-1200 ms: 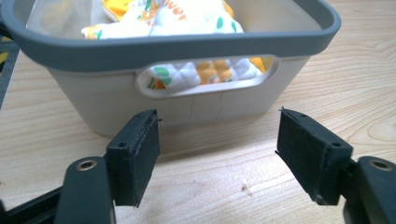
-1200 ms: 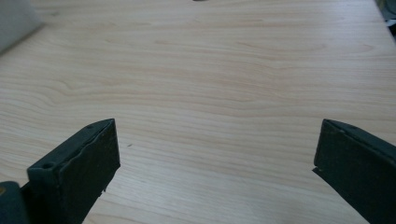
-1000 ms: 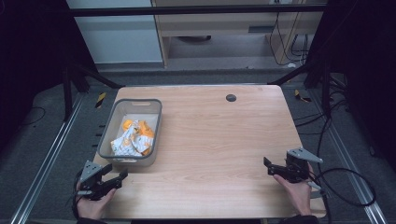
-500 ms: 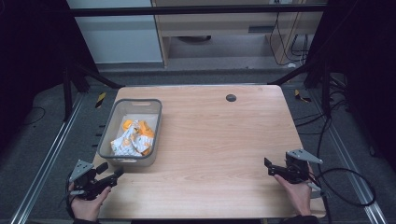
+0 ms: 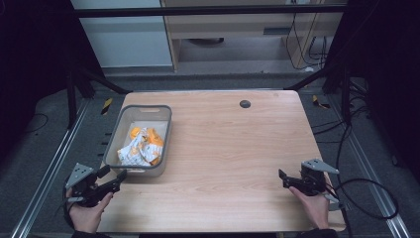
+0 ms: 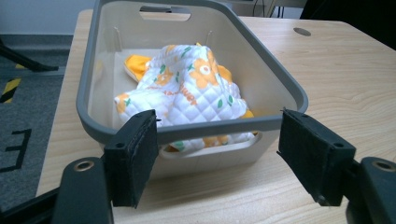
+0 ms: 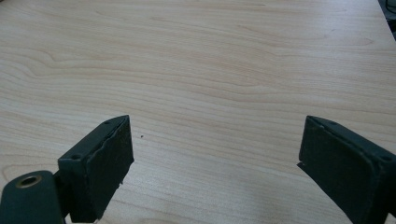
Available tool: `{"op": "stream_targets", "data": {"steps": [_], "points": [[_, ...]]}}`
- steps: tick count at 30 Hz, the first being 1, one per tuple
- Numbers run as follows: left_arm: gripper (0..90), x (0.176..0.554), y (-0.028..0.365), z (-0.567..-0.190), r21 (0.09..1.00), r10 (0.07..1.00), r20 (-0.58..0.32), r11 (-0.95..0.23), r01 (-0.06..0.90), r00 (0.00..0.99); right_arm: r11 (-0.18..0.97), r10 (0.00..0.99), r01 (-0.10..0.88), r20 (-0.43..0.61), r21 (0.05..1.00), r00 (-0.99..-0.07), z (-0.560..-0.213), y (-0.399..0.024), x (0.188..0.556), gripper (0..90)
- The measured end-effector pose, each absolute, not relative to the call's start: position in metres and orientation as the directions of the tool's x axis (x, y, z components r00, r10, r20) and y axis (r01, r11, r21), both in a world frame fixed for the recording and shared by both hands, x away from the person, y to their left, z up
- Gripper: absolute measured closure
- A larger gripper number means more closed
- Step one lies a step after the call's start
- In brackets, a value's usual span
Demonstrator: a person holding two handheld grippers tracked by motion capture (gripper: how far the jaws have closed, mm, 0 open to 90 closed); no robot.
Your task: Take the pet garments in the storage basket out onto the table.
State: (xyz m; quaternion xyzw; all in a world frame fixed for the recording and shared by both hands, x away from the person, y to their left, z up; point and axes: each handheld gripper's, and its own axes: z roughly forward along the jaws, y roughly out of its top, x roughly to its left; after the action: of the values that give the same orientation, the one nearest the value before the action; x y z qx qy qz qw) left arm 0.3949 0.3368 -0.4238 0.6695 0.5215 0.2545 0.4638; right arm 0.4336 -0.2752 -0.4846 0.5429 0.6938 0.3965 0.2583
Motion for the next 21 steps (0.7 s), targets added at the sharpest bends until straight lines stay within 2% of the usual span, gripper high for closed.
{"op": "stream_targets", "data": {"steps": [21], "points": [[27.3,0.421,0.325,-0.394,0.895,0.924,-0.103,-0.076,0.439,0.369,0.112,0.958,0.554,0.058,0.825,-0.279,-0.486,-0.276,0.433,10.1]]}}
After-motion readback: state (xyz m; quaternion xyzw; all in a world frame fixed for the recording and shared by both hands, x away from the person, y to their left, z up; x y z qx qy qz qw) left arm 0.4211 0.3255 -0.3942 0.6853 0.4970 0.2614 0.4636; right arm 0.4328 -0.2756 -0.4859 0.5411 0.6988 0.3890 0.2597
